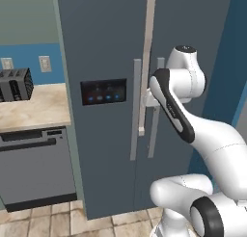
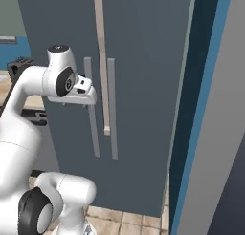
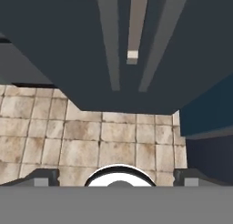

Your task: Take the lemon wedge from the fridge and place it on the plate with fish on the dining counter.

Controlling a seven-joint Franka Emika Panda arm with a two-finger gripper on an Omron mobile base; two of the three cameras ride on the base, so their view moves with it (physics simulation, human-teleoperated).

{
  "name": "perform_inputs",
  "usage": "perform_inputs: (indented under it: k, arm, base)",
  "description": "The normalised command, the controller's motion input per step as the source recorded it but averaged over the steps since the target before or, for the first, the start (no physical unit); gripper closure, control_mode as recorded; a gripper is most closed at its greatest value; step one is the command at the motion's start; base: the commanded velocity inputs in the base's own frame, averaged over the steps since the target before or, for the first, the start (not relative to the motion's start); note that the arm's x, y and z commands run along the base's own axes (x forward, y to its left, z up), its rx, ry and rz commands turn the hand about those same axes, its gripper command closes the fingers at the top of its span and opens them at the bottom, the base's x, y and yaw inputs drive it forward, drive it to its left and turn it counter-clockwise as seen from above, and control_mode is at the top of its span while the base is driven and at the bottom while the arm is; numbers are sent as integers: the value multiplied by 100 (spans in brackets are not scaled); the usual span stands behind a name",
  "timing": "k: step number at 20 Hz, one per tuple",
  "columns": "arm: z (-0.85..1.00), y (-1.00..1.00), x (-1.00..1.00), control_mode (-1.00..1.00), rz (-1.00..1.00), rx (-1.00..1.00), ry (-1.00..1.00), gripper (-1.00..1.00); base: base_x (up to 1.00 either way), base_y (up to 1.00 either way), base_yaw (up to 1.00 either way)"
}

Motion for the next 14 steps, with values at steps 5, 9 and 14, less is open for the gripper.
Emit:
perform_inputs:
  k: [5,9,14]
  arm:
    - [0,0,0,100,0,0,0,-100]
    - [0,0,0,100,0,0,0,-100]
    - [0,0,0,100,0,0,0,-100]
  base:
    - [-7,-31,-5]
    - [0,-1,0]
    - [-23,0,0]
